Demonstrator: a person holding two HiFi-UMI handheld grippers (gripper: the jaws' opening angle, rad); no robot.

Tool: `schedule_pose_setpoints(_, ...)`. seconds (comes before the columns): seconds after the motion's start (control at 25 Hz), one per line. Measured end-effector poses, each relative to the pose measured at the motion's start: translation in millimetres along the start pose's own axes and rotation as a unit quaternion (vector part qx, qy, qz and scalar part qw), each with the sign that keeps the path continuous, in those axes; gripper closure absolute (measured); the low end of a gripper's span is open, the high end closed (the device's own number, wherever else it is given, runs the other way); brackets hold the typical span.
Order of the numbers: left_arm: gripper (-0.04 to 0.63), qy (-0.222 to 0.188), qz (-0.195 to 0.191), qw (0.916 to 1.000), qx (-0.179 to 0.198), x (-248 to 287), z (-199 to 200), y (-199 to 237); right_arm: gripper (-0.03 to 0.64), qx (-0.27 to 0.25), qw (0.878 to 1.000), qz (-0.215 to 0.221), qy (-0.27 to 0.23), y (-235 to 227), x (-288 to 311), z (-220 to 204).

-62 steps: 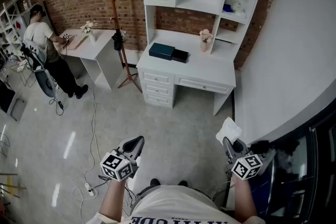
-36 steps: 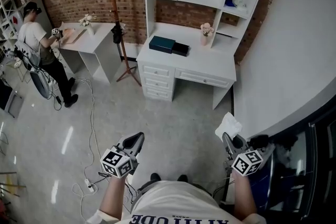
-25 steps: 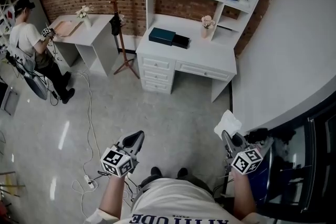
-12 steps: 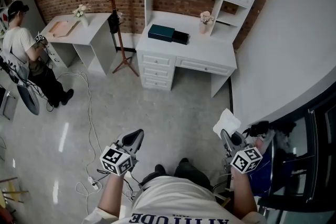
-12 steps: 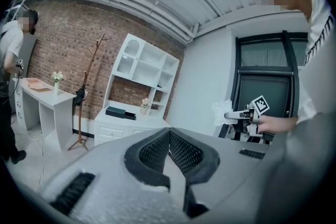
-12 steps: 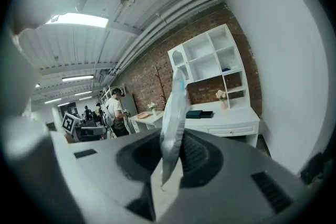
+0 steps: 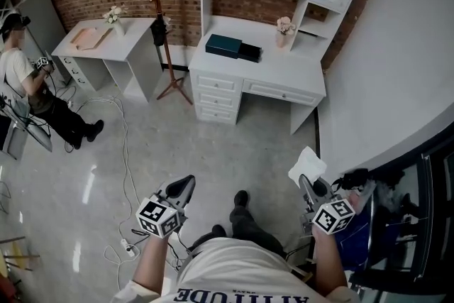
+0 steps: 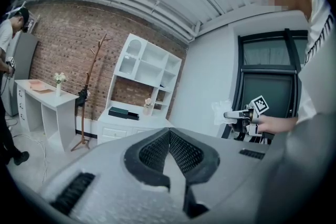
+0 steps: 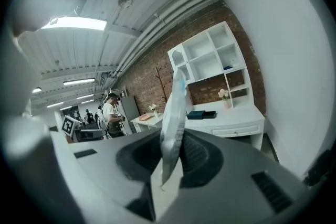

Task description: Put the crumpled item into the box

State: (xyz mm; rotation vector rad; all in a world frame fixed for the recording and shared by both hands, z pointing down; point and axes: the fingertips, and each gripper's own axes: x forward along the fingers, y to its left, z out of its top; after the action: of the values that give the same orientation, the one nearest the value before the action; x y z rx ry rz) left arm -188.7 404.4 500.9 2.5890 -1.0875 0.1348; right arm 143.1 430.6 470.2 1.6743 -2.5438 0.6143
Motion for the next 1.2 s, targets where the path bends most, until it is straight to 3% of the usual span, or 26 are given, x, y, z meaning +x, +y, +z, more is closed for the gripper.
schedule_pose_setpoints(0.4,0.569,0.013,0.016,0.9998,0.006,50.9,18.1,26.9,0.538,0.021,1.000,0.012,0.000,-42.7,56.2,12.5)
schedule_pose_setpoints(1.2,0.569,0.031,0.045,0.9985,0.006,229.0,71.2,83.3,0.538,0.021,0.997,0.062,0.029,-171.0,207.2,73.7)
